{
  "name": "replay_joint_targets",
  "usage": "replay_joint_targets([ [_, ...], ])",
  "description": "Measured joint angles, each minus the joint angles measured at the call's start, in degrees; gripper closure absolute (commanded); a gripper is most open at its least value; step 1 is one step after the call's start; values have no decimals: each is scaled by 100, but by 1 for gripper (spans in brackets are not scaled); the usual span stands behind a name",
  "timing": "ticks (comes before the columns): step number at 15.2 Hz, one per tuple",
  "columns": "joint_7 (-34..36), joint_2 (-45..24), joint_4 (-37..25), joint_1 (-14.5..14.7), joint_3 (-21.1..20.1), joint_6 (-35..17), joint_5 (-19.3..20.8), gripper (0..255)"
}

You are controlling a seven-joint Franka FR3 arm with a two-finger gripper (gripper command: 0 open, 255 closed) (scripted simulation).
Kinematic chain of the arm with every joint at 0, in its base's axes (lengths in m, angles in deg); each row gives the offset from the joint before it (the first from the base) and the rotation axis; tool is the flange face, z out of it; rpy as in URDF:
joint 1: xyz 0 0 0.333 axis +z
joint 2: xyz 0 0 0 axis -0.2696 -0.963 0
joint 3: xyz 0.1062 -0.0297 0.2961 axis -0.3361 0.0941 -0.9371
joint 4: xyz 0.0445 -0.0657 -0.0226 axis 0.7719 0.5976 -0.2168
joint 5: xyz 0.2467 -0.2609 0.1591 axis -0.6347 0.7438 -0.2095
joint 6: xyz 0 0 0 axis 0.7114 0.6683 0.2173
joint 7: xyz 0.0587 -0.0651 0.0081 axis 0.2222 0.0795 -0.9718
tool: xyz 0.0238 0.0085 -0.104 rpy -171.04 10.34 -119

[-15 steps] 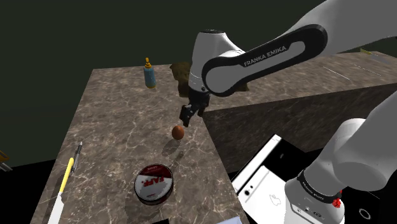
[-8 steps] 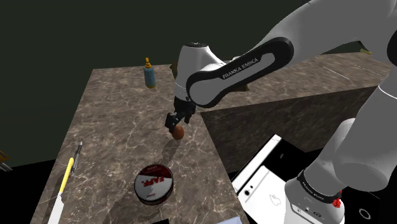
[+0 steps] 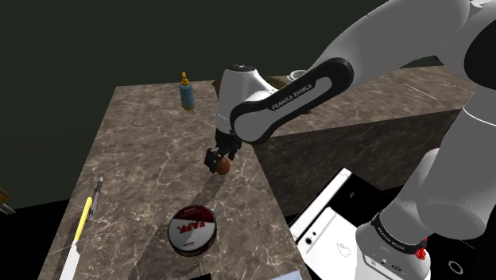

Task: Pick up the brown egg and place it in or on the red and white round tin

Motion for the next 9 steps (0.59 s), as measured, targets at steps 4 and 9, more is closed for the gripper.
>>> replay_joint_targets([
  [4,1,-7,5,1,0,-13,2,255],
  [9,2,-8,6,2,0,-14,2,255],
])
